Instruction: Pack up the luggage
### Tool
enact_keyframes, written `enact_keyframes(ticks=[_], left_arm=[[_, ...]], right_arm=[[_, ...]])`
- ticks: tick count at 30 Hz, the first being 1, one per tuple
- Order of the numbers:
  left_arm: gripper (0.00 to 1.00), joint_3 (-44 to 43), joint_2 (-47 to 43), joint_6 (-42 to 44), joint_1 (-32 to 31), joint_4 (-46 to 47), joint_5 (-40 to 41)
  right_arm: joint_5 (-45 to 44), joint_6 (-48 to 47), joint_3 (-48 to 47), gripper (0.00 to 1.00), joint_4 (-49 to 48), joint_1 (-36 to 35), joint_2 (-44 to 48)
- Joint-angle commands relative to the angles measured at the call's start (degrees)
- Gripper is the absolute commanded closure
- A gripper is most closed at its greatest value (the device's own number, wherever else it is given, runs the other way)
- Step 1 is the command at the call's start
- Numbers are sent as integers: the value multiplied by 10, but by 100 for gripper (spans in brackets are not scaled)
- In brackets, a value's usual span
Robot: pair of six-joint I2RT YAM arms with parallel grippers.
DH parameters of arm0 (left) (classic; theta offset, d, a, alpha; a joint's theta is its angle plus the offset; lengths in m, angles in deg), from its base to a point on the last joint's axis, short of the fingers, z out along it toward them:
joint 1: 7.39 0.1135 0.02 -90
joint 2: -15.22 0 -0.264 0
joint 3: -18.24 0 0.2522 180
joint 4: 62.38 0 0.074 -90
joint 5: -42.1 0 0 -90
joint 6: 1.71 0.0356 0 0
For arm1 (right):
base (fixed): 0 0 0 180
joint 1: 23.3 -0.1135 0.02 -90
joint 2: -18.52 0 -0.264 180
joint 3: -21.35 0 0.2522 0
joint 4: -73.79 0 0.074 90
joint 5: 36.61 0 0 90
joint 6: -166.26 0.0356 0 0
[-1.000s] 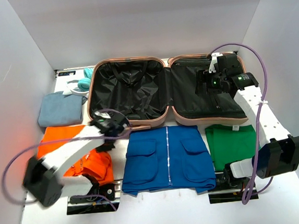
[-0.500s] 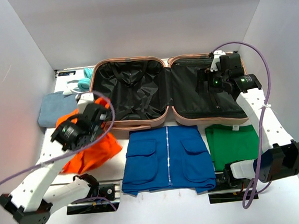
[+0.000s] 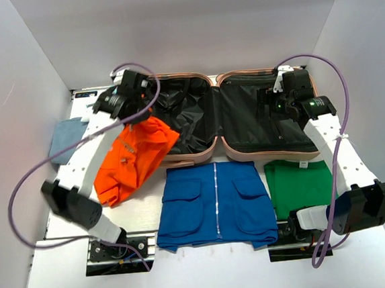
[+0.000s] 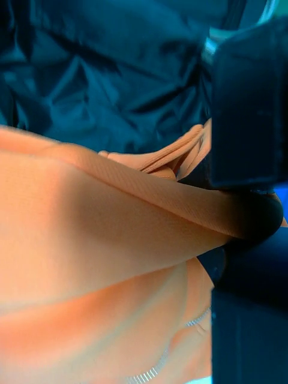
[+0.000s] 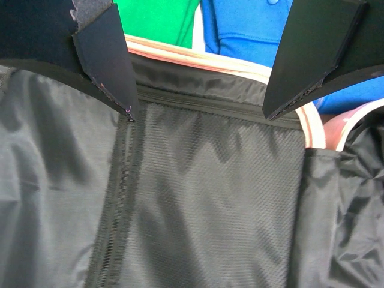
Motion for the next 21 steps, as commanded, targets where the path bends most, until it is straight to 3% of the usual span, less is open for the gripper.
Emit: enact_keyframes(ticks=[1, 6, 10, 16, 21], left_arm=[[100, -92, 35, -31, -5, 67, -59], [100, -234, 123, -79, 0, 46, -120], [100, -255, 173, -145, -4, 100, -133], [100, -244, 216, -239, 3, 160, -56], [100, -310, 261, -270, 15, 184, -84]], right_arm=[[-39, 6, 0, 10, -13, 1, 6], [-58, 8, -4, 10, -6, 1, -11], [-70, 8, -6, 10, -6, 2, -18], [-98, 3, -7, 10, 0, 1, -27], [-102, 4, -8, 10, 8, 1, -38]])
